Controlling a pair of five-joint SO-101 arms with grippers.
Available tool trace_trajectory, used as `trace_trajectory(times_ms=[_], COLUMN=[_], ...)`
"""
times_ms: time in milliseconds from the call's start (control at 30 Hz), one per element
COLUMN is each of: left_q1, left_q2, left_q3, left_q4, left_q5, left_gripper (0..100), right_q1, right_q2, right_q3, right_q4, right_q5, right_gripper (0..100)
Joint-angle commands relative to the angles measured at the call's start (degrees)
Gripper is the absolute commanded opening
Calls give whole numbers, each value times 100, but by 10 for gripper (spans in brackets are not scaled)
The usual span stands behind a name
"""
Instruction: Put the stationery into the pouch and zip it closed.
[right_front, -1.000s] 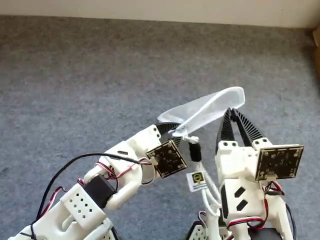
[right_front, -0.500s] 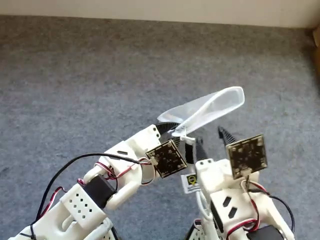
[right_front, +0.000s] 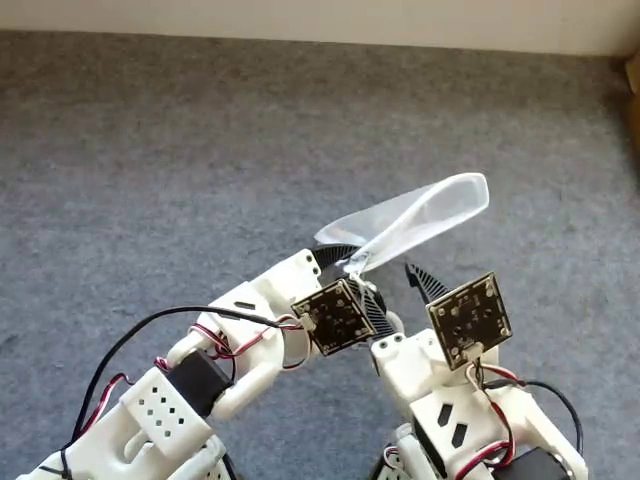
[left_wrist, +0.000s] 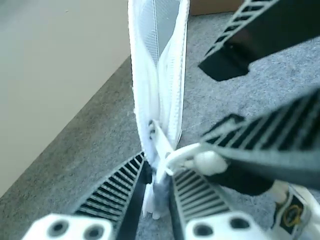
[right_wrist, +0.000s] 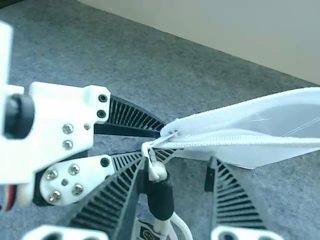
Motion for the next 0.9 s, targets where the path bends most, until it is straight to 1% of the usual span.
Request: trace_trajectory(times_ms=[0,67,167,233,333,433,533,667,767,867], left_q1=[-198,-198,-198,-198,-198,-198,-198,-198,-198,-198], left_q2=[-31,-31,-31,-31,-31,-31,-31,-31,-31,-31], left_q3=[-4,-4,-4,-4,-4,-4,-4,-4,-4,4], left_q4=[79,79,79,79,79,79,79,79,79,79], left_q5=[53,53,53,53,53,53,53,53,53,53], left_gripper=[6,6,6,6,6,6,6,6,6,6], right_q1=[-391,-497,-479,-479,-470,-470,-470,-470,-470,-207], right_q2=[31,31,31,31,22,22,22,13,-31,-31], right_q3=[-163,84,435,646,813,804,848,804,804,699], right_q4=[66,4,-268,-435,-567,-576,-593,-593,-479,-303], right_q5=[9,35,387,431,457,492,932,1257,1723,1960], right_gripper=[178,178,203,235,235,184,135,71,11,5])
